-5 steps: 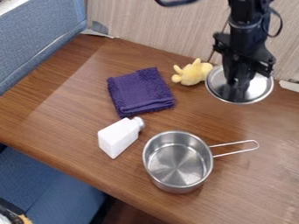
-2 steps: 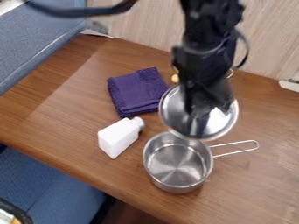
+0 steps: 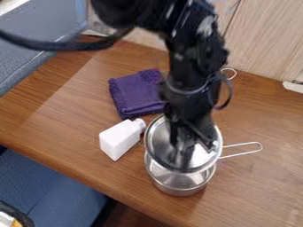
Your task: Take the silver pot lid and placed it on the silver pot
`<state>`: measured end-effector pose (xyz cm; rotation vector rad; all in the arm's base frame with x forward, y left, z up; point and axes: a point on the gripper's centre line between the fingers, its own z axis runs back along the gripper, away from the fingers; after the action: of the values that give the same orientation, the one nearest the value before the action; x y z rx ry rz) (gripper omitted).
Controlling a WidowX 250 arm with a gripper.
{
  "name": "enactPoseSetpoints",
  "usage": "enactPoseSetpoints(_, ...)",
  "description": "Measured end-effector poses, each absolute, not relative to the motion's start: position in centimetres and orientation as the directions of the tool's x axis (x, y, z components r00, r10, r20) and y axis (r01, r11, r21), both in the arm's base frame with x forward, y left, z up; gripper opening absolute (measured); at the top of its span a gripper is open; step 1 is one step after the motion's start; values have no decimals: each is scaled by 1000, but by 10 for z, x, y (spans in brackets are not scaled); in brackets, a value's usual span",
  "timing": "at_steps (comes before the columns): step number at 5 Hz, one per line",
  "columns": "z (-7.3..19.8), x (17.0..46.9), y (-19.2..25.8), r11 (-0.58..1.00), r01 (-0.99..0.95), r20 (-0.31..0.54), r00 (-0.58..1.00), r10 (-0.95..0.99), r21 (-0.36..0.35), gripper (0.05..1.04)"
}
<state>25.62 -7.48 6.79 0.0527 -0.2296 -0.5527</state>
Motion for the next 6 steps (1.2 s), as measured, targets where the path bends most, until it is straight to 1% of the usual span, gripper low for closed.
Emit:
enactPoseSetpoints(1,42,254,-68,818,551,133,810,-572,164,291)
enactPoseSetpoints(2,31,256,-69,801,571,118,796,-594,181,291)
enactPoseSetpoints(4,25,257,-73,790,593,116,783,-611,157,291)
enactPoseSetpoints(5,25,255,-73,791,597,120,783,-611,130,356)
enactPoseSetpoints(6,25,253,-72,796,598,123,786,-605,94,643)
